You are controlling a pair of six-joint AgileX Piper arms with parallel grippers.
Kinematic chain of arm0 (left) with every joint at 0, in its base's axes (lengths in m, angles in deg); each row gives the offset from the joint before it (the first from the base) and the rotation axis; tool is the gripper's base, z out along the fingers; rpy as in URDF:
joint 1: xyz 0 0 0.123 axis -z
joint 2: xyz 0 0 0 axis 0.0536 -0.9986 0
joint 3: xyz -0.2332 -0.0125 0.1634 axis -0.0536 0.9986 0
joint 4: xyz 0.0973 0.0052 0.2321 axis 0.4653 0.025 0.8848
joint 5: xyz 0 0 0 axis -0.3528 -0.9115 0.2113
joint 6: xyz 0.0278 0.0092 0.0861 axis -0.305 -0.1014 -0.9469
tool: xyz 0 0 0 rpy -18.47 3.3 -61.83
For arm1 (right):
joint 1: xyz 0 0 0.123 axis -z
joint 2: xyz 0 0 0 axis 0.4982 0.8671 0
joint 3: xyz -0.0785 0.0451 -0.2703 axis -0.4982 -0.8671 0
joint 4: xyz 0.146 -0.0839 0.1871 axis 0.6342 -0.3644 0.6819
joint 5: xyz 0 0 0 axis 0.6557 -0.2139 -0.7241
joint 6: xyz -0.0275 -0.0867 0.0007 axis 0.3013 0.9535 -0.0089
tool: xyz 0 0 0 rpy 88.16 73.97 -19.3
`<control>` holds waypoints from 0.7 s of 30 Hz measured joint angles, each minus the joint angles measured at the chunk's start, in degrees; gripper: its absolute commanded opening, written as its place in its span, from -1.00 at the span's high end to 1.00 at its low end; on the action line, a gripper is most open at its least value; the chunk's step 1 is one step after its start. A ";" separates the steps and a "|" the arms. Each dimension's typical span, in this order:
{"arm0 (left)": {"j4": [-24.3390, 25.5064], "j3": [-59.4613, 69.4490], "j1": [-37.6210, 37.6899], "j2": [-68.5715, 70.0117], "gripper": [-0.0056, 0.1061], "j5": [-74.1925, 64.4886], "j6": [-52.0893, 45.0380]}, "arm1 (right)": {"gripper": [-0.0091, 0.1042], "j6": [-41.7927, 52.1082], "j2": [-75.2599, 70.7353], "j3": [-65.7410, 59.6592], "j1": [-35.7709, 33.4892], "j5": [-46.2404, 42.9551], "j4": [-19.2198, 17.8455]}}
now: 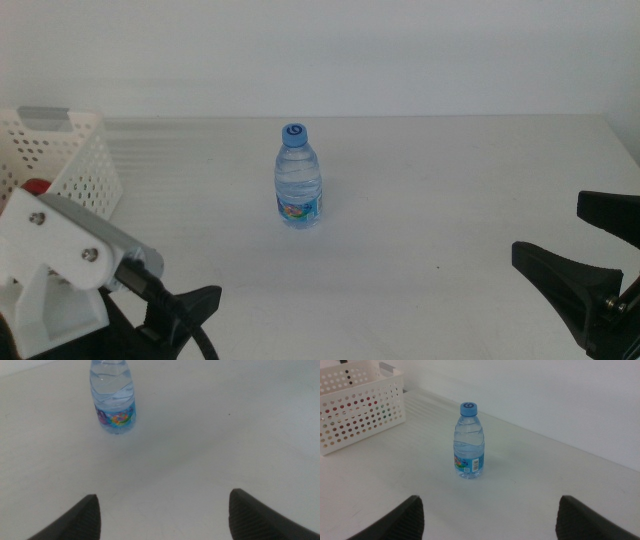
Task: Use arms to grab the bottles and put them into the dustbin to the left of the table.
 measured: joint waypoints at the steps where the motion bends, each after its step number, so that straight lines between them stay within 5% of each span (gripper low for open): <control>1: 0.00 0.00 0.00 0.00 -0.53 0.44 0.00 | -0.46 0.00 0.00 0.00 0.00 0.00 0.00; 21: 1.00 2.20 -4.12 -18.57 -0.53 29.60 0.45 | -0.46 0.00 0.00 -0.09 0.00 0.00 0.00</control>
